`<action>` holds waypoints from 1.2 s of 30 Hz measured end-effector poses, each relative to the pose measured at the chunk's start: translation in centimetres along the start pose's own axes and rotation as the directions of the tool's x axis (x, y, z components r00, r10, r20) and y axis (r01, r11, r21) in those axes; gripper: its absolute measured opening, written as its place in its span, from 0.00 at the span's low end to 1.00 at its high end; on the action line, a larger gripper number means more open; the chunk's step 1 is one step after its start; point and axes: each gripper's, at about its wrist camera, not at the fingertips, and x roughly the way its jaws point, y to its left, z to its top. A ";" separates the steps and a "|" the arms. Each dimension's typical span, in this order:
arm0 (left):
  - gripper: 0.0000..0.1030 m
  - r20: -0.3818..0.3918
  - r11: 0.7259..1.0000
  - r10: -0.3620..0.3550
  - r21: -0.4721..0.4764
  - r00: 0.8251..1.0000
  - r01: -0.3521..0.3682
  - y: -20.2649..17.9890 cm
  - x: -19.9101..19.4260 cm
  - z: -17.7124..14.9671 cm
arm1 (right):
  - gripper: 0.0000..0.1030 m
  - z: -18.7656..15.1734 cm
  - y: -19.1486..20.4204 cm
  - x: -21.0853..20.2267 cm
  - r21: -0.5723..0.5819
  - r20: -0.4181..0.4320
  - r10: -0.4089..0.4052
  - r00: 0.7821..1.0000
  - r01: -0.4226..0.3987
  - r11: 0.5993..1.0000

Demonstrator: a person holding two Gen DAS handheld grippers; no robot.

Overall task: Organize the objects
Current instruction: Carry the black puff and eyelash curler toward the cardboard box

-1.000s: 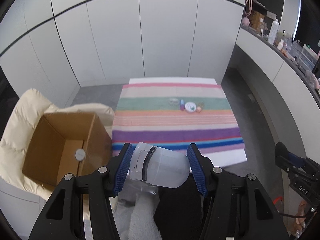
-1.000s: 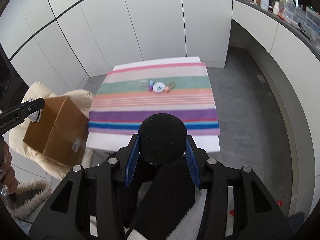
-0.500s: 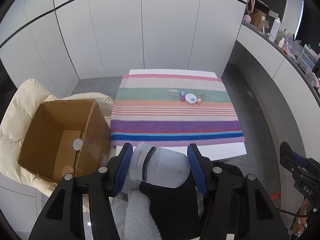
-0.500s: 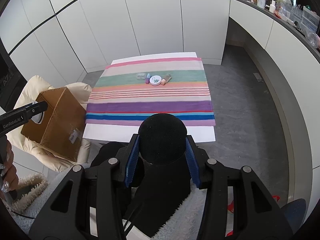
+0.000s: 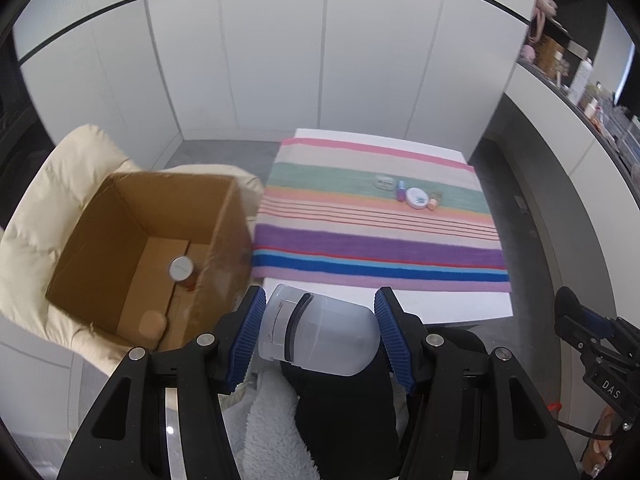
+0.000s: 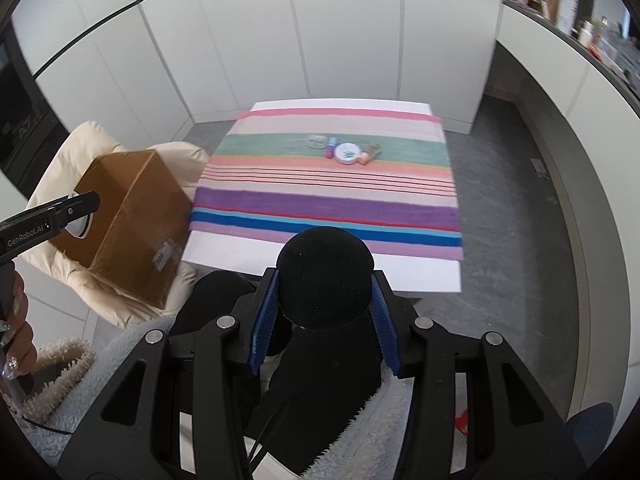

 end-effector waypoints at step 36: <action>0.56 -0.081 0.895 0.140 -0.416 0.987 -0.161 24.4 1.3 -3.9 | 0.45 4.3 32.8 10.3 -0.545 -0.185 0.245 0.952 -0.306 0.781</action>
